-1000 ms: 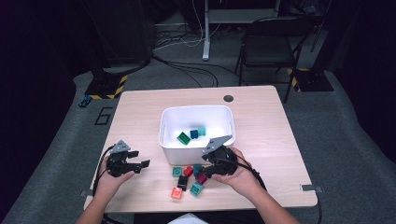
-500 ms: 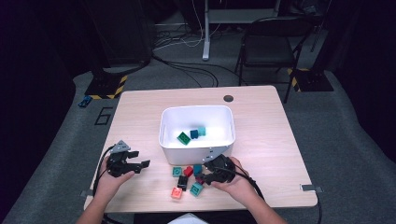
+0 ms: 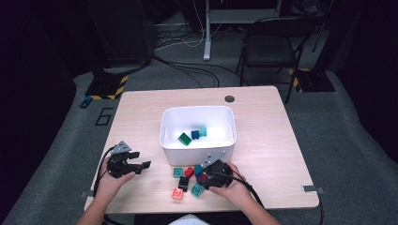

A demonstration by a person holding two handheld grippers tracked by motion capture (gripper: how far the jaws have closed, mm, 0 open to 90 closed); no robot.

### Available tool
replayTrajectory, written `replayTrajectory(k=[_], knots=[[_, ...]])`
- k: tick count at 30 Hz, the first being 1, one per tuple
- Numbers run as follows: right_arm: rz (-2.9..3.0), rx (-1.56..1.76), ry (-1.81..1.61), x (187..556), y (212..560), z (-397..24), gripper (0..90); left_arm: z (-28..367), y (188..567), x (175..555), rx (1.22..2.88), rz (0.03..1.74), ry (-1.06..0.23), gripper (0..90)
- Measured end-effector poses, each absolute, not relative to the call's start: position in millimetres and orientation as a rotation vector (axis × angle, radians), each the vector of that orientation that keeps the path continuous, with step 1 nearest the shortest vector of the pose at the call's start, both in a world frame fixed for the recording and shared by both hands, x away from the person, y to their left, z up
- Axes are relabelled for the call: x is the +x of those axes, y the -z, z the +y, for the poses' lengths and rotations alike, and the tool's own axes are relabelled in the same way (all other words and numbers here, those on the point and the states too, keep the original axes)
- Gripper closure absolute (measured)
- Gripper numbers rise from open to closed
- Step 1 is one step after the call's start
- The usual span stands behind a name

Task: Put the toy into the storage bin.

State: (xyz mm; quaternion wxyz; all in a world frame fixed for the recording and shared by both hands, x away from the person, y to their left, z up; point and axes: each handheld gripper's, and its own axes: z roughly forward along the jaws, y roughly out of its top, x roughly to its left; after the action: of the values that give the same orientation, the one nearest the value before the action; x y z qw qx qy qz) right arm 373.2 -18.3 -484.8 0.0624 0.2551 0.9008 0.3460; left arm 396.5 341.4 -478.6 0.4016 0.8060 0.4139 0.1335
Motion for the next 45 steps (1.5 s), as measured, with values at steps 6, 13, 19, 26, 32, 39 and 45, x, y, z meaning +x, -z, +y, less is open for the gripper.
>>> replayTrajectory(k=[6,13,19,26,32,39,45], knots=[[2.731,0.784,-1.025,375,493,-19,55.7,342,478,396,2.044,1.048,-0.329,27.3],[2.741,0.796,-1.016,377,492,-25,58.4,342,478,396,2.041,1.048,-0.332,27.3],[2.752,0.775,-1.000,376,488,-29,58.5,342,478,396,2.040,1.049,-0.333,27.3],[2.741,0.776,-1.008,374,479,-34,58.5,342,478,396,2.037,1.051,-0.336,27.3],[2.745,0.769,-1.022,372,470,-36,58.5,342,478,396,2.040,1.048,-0.335,27.2],[2.774,0.740,-1.037,370,453,-36,58.6,342,477,396,2.042,1.049,-0.333,27.3],[2.784,0.708,-1.049,369,436,-39,58.5,341,478,396,2.039,1.048,-0.334,27.3]])
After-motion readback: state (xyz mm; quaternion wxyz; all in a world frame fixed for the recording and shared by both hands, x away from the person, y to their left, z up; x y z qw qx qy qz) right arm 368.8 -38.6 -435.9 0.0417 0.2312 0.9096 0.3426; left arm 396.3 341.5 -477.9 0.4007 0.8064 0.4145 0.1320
